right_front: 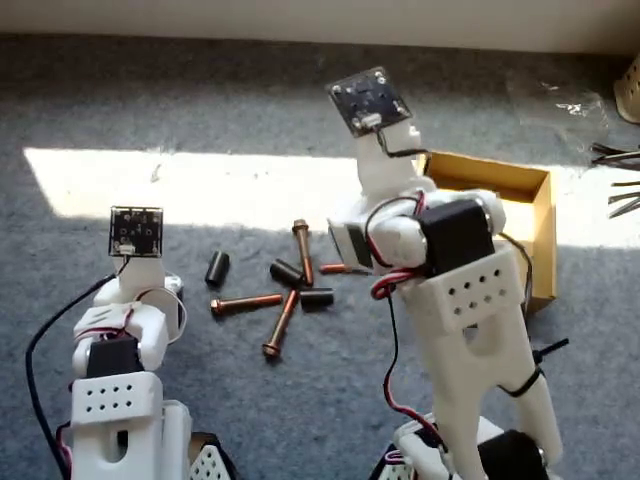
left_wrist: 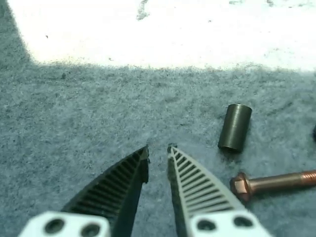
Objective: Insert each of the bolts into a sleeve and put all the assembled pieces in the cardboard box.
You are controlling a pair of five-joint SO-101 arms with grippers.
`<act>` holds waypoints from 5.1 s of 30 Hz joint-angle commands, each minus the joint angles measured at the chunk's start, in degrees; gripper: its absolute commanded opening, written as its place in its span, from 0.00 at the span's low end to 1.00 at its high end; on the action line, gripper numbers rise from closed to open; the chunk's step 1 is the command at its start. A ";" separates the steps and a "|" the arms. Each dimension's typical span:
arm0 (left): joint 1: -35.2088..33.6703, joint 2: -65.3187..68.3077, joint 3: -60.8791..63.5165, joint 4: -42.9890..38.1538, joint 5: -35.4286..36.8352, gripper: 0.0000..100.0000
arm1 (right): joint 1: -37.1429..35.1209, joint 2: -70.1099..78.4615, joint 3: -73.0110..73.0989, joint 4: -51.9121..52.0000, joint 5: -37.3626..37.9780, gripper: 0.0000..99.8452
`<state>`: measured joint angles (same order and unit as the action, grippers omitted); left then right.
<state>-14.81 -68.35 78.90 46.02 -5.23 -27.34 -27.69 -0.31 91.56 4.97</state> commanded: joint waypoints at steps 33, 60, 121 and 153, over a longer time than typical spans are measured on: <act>26.07 46.02 -43.91 8.26 8.35 0.08 | 15.16 -44.88 69.23 -40.13 3.60 0.01; 35.12 81.80 -70.64 8.18 27.96 0.08 | 14.55 -45.23 75.21 -43.56 3.96 0.01; 32.31 82.68 -62.29 0.18 40.97 0.08 | 14.64 -45.23 75.47 -43.56 4.04 0.01; 32.66 94.55 -75.21 5.71 24.35 0.01 | 14.55 -45.23 75.65 -43.56 6.33 0.01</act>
<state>18.07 26.07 5.23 51.56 28.00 -12.84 -71.82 75.65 49.71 10.59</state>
